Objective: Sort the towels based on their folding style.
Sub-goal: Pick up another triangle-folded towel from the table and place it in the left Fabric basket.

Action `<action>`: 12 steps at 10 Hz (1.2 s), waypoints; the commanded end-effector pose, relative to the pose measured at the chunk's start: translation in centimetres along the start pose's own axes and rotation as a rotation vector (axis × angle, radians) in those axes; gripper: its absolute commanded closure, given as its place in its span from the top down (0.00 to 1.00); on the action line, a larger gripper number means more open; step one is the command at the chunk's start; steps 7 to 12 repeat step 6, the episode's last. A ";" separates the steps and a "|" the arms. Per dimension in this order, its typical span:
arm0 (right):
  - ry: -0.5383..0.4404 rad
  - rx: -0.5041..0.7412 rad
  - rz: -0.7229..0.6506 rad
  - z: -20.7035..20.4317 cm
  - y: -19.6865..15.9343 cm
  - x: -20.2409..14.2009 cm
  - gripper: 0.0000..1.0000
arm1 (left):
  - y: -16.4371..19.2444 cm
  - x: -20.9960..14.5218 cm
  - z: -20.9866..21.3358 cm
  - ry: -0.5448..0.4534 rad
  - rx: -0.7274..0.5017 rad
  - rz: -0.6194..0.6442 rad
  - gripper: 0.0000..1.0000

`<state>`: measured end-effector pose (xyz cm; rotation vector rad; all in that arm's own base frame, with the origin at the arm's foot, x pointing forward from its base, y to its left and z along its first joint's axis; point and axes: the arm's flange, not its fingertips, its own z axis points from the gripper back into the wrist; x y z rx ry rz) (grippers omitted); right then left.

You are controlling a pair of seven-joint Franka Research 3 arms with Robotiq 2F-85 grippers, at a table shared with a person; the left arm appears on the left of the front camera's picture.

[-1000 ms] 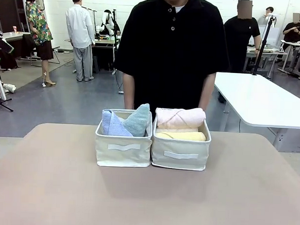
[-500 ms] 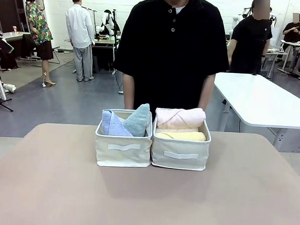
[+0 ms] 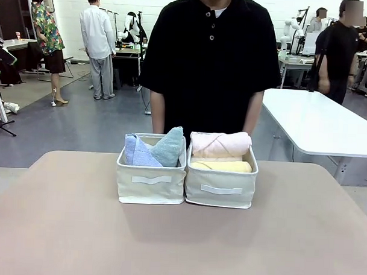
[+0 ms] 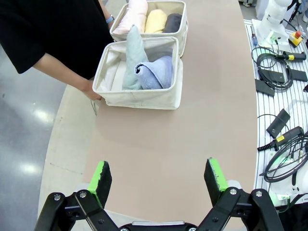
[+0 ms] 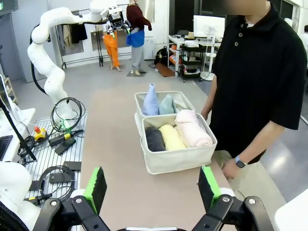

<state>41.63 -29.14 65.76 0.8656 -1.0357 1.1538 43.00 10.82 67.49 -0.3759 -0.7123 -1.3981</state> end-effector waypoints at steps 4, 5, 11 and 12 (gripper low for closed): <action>-0.009 -0.014 -0.002 -0.4 0.3 -0.2 1.00 | -0.1 0.0 0.0 -0.011 0.001 -0.007 1.00; -0.009 -0.014 -0.002 -0.4 0.3 -0.2 1.00 | -0.1 0.0 0.0 -0.011 0.001 -0.007 1.00; -0.009 -0.014 -0.002 -0.4 0.3 -0.2 1.00 | -0.1 0.0 0.0 -0.011 0.001 -0.007 1.00; -0.009 -0.014 -0.002 -0.4 0.3 -0.2 1.00 | -0.1 0.0 0.0 -0.011 0.001 -0.007 1.00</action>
